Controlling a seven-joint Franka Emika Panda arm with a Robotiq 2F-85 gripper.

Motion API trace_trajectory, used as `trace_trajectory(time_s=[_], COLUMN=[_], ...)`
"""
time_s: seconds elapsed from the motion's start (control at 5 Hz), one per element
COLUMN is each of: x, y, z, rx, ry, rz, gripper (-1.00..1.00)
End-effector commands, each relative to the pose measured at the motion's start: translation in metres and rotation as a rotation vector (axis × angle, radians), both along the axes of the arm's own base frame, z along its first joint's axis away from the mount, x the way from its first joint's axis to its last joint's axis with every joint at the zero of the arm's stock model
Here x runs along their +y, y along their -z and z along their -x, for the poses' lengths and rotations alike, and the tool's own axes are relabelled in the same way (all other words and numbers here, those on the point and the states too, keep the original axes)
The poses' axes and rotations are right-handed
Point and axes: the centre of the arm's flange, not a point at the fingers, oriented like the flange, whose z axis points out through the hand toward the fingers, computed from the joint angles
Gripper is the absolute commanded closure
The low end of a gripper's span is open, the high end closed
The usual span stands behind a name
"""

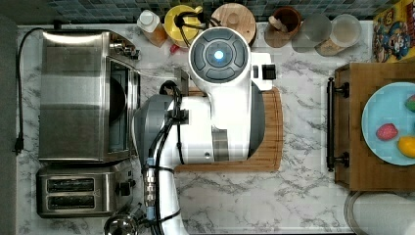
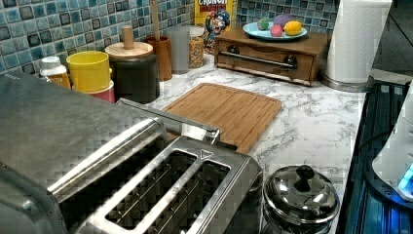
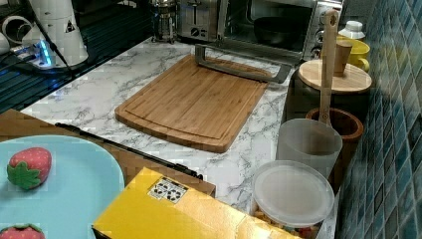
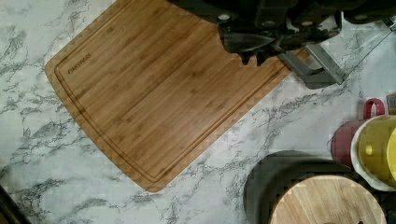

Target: Close the oven.

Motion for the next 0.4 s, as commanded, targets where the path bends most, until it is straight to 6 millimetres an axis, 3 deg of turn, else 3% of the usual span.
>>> trace_trajectory(time_s=[0.2, 0.4], x=[0.002, -0.006], y=[-0.006, 0.02], z=[-0.002, 0.003], rx=[-0.014, -0.035], ry=[-0.004, -0.097], rz=[0.0, -0.036], gripper=[1.0, 1.0])
